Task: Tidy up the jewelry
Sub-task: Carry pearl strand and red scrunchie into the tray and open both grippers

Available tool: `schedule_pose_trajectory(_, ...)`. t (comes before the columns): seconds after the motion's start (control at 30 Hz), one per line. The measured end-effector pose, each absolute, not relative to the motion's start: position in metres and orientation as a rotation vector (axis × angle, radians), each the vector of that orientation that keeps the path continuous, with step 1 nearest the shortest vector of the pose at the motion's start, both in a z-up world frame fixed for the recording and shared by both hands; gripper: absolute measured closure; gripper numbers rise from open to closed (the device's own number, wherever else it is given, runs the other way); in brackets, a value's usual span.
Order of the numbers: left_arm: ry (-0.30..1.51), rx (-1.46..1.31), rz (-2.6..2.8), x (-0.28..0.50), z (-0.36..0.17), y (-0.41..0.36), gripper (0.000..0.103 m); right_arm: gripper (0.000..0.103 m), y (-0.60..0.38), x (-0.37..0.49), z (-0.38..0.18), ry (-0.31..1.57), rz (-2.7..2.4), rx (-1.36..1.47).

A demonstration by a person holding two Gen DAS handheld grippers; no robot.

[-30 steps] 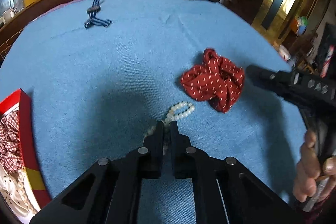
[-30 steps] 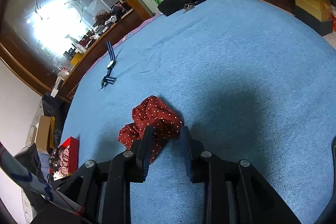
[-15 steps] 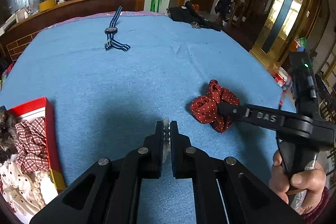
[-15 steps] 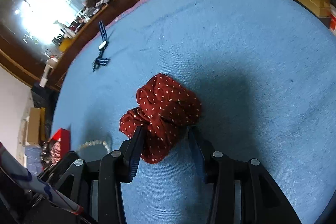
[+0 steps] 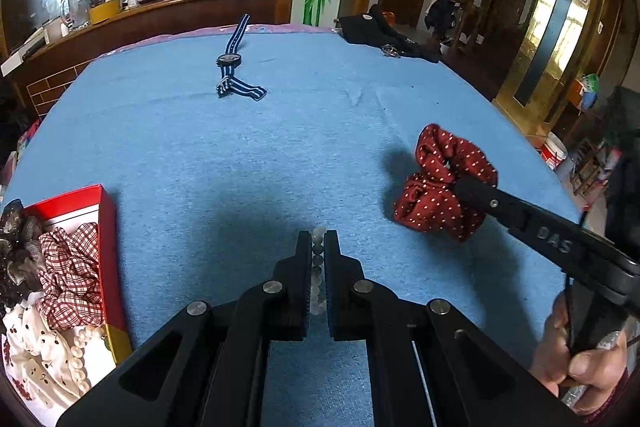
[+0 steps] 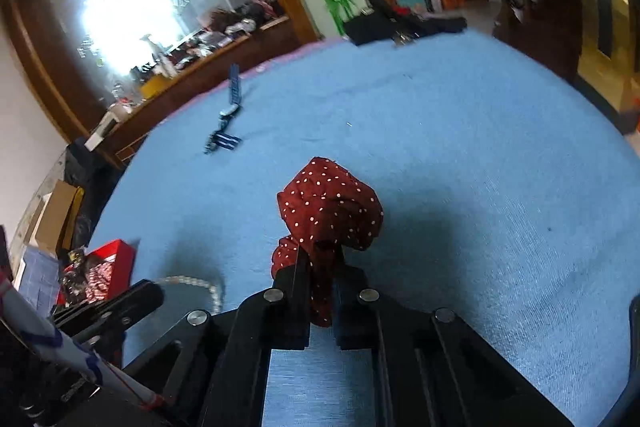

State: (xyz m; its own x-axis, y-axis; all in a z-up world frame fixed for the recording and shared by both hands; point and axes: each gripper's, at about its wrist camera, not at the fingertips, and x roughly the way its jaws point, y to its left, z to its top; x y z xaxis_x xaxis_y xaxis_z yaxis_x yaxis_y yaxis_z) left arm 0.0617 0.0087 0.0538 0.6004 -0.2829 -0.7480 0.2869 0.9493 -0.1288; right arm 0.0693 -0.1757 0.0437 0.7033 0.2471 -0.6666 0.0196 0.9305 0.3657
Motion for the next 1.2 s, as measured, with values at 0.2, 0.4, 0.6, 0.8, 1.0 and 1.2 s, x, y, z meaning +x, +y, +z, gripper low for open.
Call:
schedule_pose_trajectory(0.2, 0.854, 0.012, -0.306, 0.061, 0.055, 0.013, 0.098, 0.095, -0.171, 0.065, 0.047, 0.782, 0.18, 0.378)
schedule_pose_trajectory(0.4, 0.845, 0.03, -0.292, 0.06, 0.055, 0.013, 0.098, 0.095, -0.164, 0.067, 0.045, 0.793, 0.209, 0.374)
schedule_pose_trajectory(0.6, 0.846, 0.031, -0.289, 0.06, 0.055, 0.012, 0.098, 0.095, -0.163, 0.068, 0.043, 0.805, 0.214, 0.376)
schedule_pose_trajectory(0.8, 0.821, 0.045, -0.286, 0.056, 0.058, 0.01, 0.098, 0.095, -0.164, 0.066, 0.046, 0.793, 0.194, 0.374)
schedule_pose_trajectory(1.0, 0.795, 0.043, -0.289, 0.047, 0.066, 0.009, 0.098, 0.095, -0.162, 0.042, 0.059, 0.768, 0.172, 0.394)
schedule_pose_trajectory(1.2, 0.739, 0.051, -0.277, 0.017, 0.091, 0.017, 0.098, 0.095, -0.161, 0.006, 0.071, 0.763, 0.176, 0.4)
